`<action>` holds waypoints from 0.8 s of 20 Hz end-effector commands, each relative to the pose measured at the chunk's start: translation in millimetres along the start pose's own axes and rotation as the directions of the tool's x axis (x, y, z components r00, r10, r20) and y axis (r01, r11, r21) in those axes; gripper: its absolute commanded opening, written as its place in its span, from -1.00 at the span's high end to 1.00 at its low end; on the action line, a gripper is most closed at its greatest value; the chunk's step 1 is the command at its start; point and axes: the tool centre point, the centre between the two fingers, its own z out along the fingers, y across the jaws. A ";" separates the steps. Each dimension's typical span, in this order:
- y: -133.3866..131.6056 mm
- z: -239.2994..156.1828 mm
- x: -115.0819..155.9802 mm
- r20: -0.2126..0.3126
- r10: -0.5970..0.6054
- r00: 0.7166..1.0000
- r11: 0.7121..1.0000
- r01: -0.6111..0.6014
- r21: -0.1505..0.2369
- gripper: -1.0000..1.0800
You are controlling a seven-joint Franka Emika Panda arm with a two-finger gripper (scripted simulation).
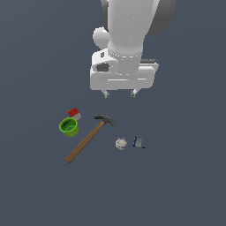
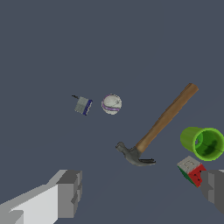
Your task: Pick up a designated object from a clutter of objects.
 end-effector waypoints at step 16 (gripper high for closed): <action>-2.6 -8.0 12.9 -0.037 -0.002 0.999 1.000 0.003 0.024 -0.92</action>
